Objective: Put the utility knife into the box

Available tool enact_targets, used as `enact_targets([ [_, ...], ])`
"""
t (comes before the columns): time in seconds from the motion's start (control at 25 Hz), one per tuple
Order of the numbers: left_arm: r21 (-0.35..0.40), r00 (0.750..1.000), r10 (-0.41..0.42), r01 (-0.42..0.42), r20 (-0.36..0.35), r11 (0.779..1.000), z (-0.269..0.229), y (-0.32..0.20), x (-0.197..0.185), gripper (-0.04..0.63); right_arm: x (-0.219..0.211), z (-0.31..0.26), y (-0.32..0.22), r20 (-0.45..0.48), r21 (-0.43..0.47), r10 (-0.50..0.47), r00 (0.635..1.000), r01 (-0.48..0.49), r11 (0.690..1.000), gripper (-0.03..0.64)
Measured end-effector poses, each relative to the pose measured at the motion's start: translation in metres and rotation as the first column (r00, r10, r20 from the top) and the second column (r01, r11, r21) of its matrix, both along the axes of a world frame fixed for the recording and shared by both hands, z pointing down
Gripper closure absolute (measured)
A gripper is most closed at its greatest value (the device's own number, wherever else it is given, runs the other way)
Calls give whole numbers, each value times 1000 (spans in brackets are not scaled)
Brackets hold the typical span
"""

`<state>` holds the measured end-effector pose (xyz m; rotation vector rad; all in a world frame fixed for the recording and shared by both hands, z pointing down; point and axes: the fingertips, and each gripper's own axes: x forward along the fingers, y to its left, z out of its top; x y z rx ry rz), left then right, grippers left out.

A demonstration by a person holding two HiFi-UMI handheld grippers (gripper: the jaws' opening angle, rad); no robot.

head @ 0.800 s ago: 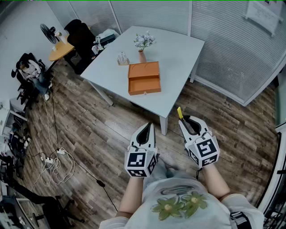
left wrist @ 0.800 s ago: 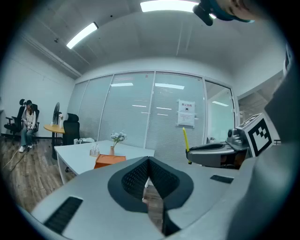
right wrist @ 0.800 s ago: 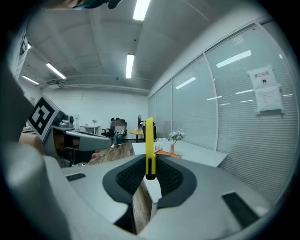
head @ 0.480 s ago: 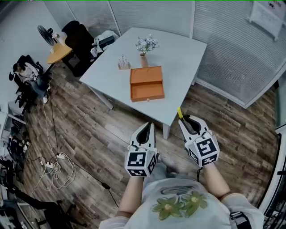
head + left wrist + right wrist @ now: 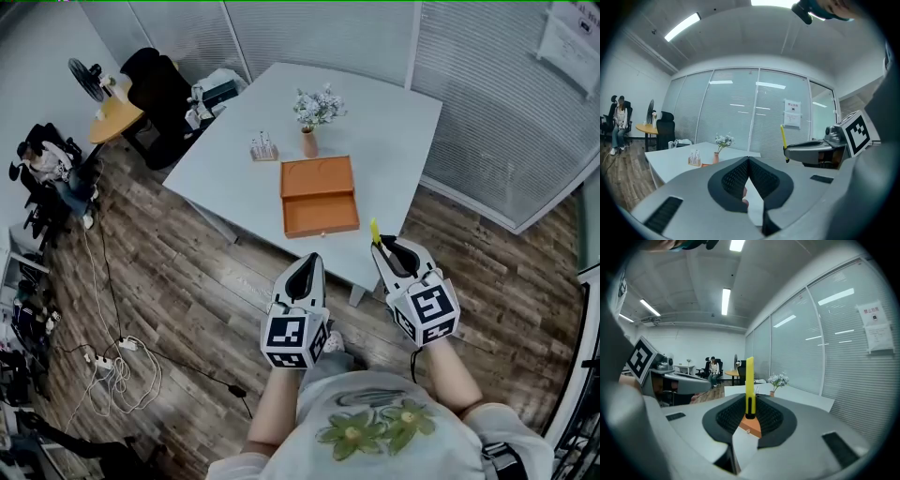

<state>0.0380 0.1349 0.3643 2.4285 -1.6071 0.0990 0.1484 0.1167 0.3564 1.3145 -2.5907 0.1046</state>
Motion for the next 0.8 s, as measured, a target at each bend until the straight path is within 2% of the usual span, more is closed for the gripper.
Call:
enact_targets([
  [0.4, -8, 1000, 20, -20, -3, 1000, 8, -51, -45, 594, -39, 5, -52, -31, 2, 24, 999, -24, 1000, 545],
  [0.8, -40, 999, 27, -28, -21, 999, 25, -86, -57, 594, -57, 19, -91, -56, -25, -4, 998, 2, 1000, 545],
])
